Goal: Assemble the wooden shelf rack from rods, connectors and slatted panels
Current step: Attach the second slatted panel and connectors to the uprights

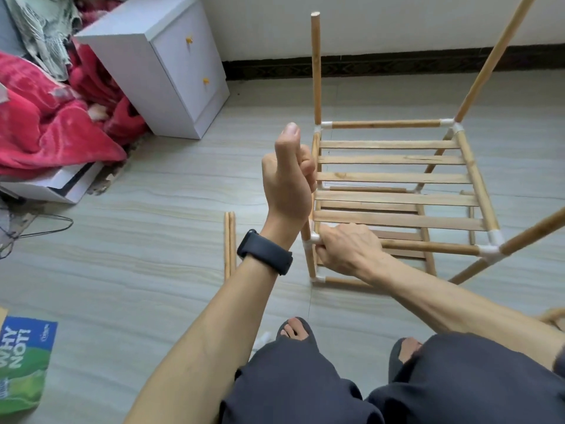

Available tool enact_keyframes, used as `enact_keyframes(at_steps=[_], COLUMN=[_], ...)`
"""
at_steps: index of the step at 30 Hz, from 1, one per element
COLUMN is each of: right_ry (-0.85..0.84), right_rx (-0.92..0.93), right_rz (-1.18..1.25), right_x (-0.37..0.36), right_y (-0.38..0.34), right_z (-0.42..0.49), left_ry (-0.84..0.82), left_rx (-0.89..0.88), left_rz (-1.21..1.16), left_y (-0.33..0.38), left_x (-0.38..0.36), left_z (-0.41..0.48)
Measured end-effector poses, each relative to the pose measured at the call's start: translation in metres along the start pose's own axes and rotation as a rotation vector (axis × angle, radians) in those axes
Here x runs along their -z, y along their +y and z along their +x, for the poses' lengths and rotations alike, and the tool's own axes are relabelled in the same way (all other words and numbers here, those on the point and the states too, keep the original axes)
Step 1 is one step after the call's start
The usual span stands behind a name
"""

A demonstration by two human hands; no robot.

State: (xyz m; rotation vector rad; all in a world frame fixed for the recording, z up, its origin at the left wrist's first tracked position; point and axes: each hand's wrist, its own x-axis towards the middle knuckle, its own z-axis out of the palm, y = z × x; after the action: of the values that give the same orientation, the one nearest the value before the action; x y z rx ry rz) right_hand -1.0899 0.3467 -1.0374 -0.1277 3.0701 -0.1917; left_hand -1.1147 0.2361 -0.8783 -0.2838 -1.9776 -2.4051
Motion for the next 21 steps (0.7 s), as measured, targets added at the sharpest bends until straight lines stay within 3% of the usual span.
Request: enact_keyframes(at_steps=[12, 21], right_ry=[0.045, 0.035], right_rx=[0.031, 0.019], right_rz=[-0.004, -0.013], right_x=[-0.008, -0.002], right_y=[0.001, -0.002], right_z=[0.004, -0.001], left_ry=[-0.295, -0.111], left_rx=[0.062, 0.017], left_rz=[-0.1, 0.01], left_y=[-0.011, 0.002], left_x=[0.02, 0.013], left_z=[0.018, 0.0])
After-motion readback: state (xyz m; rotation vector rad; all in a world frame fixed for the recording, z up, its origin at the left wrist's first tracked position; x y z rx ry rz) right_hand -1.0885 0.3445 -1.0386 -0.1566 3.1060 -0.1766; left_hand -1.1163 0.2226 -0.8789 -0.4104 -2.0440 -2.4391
